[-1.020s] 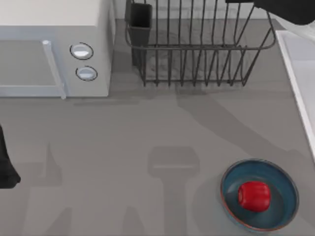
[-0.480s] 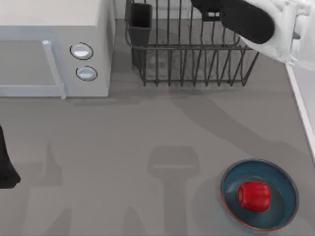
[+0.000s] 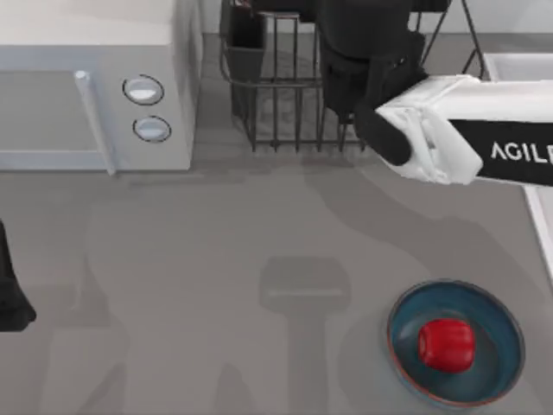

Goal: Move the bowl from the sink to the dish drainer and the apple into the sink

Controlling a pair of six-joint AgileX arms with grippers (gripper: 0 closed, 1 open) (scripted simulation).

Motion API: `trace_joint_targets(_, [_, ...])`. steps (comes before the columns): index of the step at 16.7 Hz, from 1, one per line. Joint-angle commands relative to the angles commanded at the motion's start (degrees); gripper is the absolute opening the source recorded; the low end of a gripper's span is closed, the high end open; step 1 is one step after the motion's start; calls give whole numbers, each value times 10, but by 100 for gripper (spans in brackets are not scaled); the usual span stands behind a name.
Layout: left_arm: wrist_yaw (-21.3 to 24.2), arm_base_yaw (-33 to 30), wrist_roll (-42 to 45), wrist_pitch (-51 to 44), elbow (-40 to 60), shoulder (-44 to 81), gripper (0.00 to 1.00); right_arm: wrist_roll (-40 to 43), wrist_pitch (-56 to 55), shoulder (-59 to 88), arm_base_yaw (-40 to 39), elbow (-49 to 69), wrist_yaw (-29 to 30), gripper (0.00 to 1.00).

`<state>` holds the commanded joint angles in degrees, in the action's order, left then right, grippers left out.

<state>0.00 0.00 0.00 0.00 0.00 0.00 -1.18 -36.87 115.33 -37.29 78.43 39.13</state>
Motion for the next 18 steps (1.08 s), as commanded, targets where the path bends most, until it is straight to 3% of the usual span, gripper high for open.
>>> trace_joint_targets(7, [0,0,0,0,0,0,100,2,-33,18,11,-21,-10,0])
trace_joint_targets(18, [0,0,0,0,0,0,100,2,-33,18,11,-21,-10,83])
